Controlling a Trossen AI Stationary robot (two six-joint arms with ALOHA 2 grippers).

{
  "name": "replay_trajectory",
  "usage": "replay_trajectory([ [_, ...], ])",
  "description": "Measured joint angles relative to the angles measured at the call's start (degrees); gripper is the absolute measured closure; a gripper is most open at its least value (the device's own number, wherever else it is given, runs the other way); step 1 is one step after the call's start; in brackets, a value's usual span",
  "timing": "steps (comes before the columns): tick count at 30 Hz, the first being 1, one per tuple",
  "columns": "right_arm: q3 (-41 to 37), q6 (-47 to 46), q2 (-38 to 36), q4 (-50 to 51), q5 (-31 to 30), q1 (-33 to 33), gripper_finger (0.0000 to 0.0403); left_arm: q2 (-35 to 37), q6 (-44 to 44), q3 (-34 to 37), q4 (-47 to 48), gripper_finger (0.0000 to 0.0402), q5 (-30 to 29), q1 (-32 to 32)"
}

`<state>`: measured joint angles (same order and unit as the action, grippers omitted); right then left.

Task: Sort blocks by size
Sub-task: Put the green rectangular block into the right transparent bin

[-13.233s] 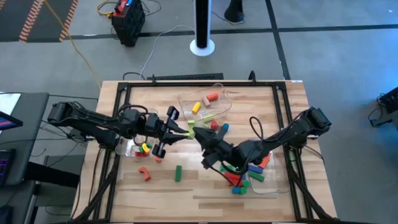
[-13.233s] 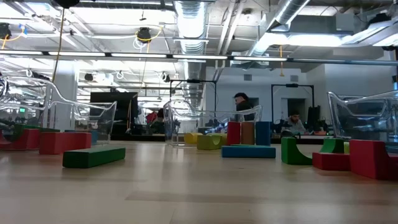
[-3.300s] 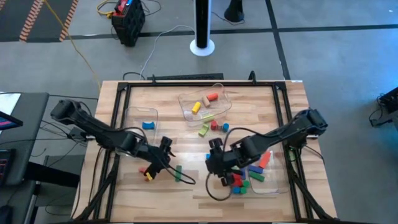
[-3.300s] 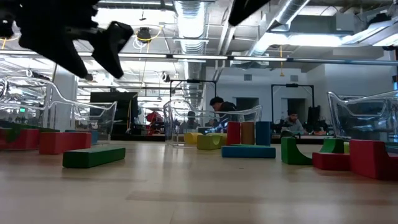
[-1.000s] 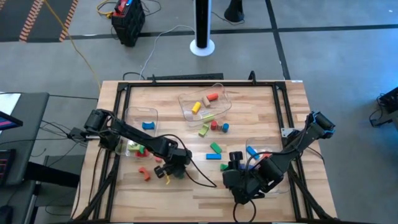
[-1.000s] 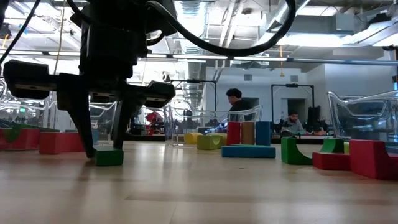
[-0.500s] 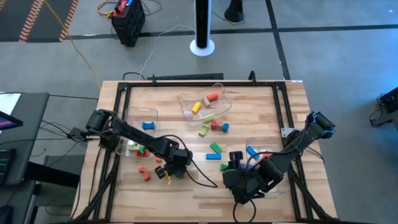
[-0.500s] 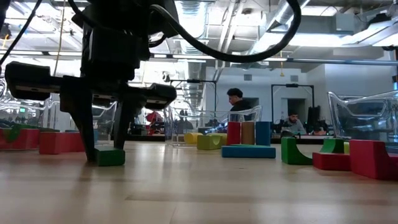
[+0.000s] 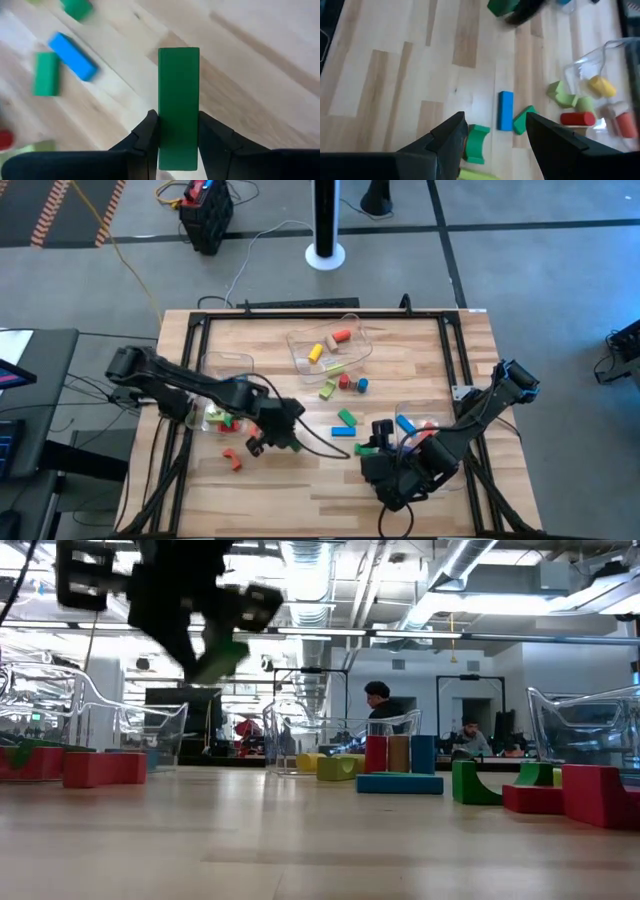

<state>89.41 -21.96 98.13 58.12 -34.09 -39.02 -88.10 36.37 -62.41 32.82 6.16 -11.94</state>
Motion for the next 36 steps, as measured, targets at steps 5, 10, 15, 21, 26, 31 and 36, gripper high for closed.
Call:
replay_trajectory([
  [5, 0.0, 4.81, 0.0, -2.79, -3.26, 0.02, 0.0159, 7.47, -2.19, -0.02, -2.59, 0.0302, 6.41, 2.28],
  [10, 0.0, 15.04, 0.0, -10.25, -6.64, 0.63, 0.0159, 12.48, -4.84, -0.09, -8.64, 0.0302, 16.64, 4.52],
  [15, 0.0, 26.52, 0.0, -19.3, -6.78, 2.47, 0.0159, 13.48, -6.05, -0.11, -14.52, 0.0302, 22.62, 5.49],
  [21, 0.0, 35.77, 0.0, -26.59, -6.79, 4.98, 0.0159, 12.92, -6.22, -0.11, -17.09, 0.0302, 25.45, 5.59],
  [26, 0.0, 42.66, 0.0, -31.91, -6.79, 6.69, 0.0159, 12.92, -6.02, -0.11, -17.81, 0.0302, 26.66, 5.57],
  [31, 0.0, 49.62, 0.13, -38.89, -1.59, 8.59, 0.0159, 12.0, -6.05, -0.13, -18.21, 0.0302, 26.62, 5.59],
  [36, 0.02, 52.43, 0.52, -41.67, 4.13, 10.76, 0.0159, 10.96, -6.54, -0.22, -18.67, 0.0302, 27.54, 5.65],
])
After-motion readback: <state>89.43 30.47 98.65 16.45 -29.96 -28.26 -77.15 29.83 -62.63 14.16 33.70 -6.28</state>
